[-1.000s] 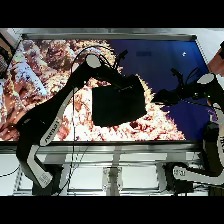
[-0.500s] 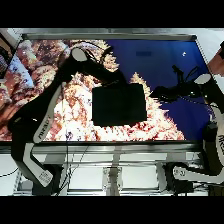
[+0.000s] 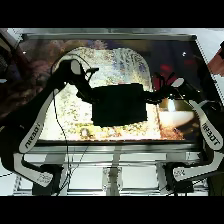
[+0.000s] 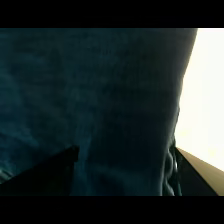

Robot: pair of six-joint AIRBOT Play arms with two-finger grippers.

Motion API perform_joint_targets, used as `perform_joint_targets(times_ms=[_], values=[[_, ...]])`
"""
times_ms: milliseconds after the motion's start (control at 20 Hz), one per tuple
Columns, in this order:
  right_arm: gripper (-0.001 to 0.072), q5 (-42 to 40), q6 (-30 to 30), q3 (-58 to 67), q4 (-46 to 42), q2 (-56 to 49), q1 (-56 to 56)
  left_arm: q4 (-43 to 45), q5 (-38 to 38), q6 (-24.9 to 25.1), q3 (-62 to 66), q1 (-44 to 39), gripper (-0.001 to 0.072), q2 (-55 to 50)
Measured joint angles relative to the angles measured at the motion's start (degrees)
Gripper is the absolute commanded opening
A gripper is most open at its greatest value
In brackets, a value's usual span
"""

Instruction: Fold the clothes and pants, and hang the long-sleeved shirts on hangers.

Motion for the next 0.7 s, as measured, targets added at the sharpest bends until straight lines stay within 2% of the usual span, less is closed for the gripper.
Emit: perform_joint_targets(times_ms=[150,250,300,350,400,600,700], values=[[0.0672,-1.2,0.6,1.7,-0.1,-2.5,1.2,1.0,4.3,0.8,-7.1,-3.4,0.0349,1.6],[0.0531,-1.5,1.8,2.9,-0.2,-4.2,1.7,1.4,6.9,0.8,-10.8,-6.1,0.0349,2.2],[0.0382,-1.3,2.3,3.4,-0.3,-5.0,1.9,1.5,8.1,0.9,-12.2,-7.5,0.0349,2.4],[0.0195,-0.9,2.6,3.7,-0.4,-5.8,2.1,1.6,9.0,0.9,-13.3,-8.6,0.0349,2.5],[0.0093,0.0,2.9,3.9,-0.7,-6.5,2.3,1.7,9.9,1.0,-14.2,-9.7,0.0349,2.8],[0.0023,3.0,4.7,4.4,-3.3,-7.8,2.2,2.0,12.8,0.8,-15.9,-12.2,0.0349,5.4],[0.0023,4.8,6.7,4.4,-5.4,-8.0,0.7,3.5,13.3,-0.1,-16.2,-12.5,0.0349,7.6]])
